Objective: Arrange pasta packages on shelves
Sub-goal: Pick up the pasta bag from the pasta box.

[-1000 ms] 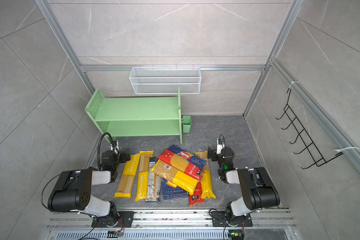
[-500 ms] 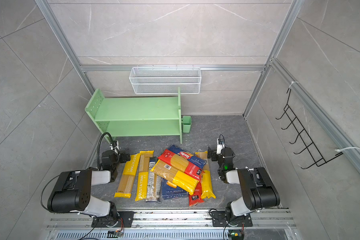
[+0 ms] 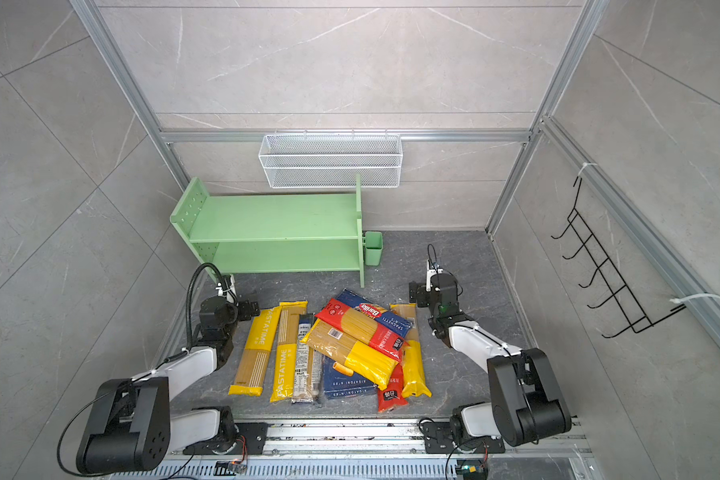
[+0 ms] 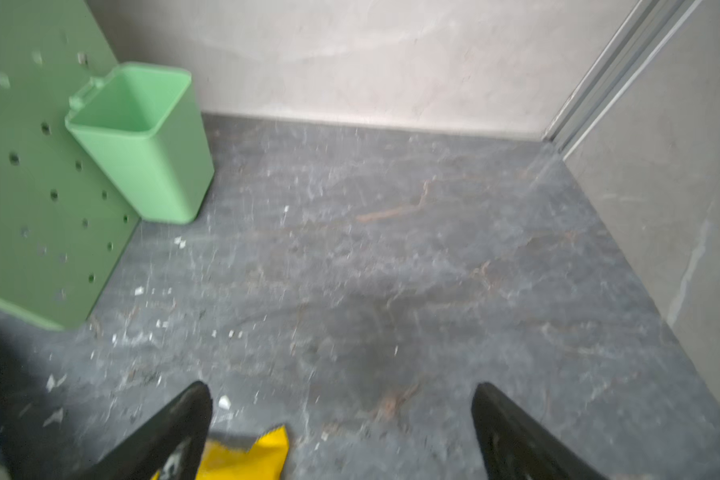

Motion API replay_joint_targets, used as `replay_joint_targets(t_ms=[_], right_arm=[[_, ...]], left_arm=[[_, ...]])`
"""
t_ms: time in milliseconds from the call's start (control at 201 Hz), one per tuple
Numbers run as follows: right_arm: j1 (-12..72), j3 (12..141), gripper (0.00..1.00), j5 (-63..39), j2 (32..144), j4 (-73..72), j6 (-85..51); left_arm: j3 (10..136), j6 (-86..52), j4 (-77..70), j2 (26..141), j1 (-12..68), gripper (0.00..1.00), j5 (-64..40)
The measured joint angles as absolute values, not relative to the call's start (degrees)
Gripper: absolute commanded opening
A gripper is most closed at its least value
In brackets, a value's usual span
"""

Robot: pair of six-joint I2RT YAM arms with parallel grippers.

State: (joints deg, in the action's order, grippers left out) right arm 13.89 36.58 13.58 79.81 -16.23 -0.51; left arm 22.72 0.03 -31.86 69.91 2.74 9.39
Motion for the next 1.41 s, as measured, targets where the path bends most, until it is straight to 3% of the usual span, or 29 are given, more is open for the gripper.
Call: replay_joint_targets(t_ms=[174, 458, 612, 1035, 1274, 1414], right_arm=[[20.38, 40.05, 0.99, 24.23, 79.50, -4.38, -4.95], [23.42, 47.33, 0.99, 28.23, 76.18, 11.60, -13.04], [32.08, 50.26, 0.99, 34.06, 76.16, 18.59, -16.45], [41.10, 54.04, 0.98, 31.53, 75.72, 28.10, -24.93], [54.65, 58.35, 0.99, 39.31, 75.68, 31.97, -26.02], [55.77, 58.52, 0.99, 39.22, 74.96, 31.92, -25.87]], left_arm=[[26.26, 1.06, -27.83, 68.84, 10.55, 1.00, 15.81], [30.48, 2.66, -19.14, 65.65, 25.56, 1.00, 27.79], [30.41, 1.61, -16.49, 58.94, 28.91, 1.00, 29.78], [34.79, -3.97, -0.71, 54.61, 38.39, 1.00, 36.84], [36.84, -9.32, 7.79, 54.17, 45.69, 1.00, 40.40], [36.86, -10.46, 10.17, 54.17, 49.63, 1.00, 43.44]])
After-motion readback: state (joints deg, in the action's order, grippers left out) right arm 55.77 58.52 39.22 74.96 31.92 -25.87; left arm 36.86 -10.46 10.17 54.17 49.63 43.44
